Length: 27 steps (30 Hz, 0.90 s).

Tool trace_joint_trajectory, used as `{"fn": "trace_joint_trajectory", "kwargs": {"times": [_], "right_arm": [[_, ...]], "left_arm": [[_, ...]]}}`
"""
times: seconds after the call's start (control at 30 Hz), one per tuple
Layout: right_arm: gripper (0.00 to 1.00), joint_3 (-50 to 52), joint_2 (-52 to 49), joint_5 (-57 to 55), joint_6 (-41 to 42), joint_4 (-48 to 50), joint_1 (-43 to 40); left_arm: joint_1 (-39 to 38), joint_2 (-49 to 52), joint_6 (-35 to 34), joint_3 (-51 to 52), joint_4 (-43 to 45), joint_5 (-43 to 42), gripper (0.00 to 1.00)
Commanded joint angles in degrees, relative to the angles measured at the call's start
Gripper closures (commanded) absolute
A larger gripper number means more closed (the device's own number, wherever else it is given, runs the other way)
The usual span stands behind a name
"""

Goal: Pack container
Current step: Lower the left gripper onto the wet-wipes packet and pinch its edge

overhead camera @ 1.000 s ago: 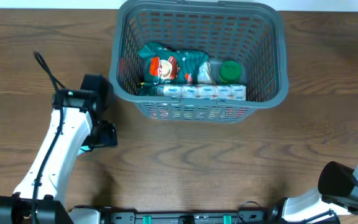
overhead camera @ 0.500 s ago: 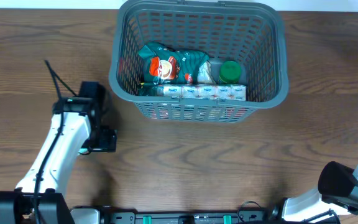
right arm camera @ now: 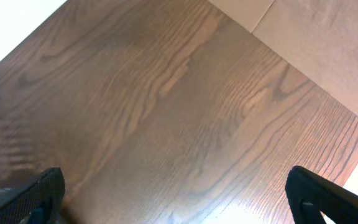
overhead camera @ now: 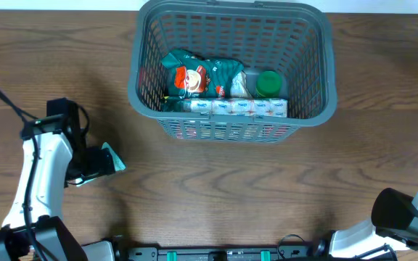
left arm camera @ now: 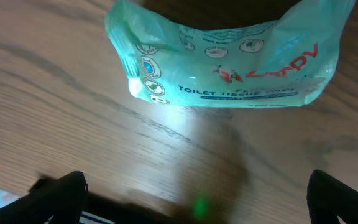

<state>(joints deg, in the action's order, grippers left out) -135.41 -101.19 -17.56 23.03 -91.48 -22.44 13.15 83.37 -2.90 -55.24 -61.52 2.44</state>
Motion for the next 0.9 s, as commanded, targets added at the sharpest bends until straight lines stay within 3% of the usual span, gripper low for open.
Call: {"fn": "trace_joint_trajectory", "kwargs": {"times": [0.0,0.33,0.57,0.87], "right_arm": [[0.01,-0.31,0.15,-0.39,0.52,-0.02,-0.5],[0.01,-0.31,0.15,-0.39,0.52,-0.02,-0.5],[0.01,-0.31,0.15,-0.39,0.52,-0.02,-0.5],[0.01,-0.31,0.15,-0.42,0.52,-0.02,-0.5]], "left_arm": [[0.72,0.2,0.5,-0.09,-0.31,-3.34,0.03],[0.72,0.22,-0.55,6.32,1.49,-3.28,0.03],[0.9,0.22,-4.94,10.99,6.67,-3.3,0.02],[0.94,1.75,-4.94,13.84,13.49,-3.3,0.04]]}}
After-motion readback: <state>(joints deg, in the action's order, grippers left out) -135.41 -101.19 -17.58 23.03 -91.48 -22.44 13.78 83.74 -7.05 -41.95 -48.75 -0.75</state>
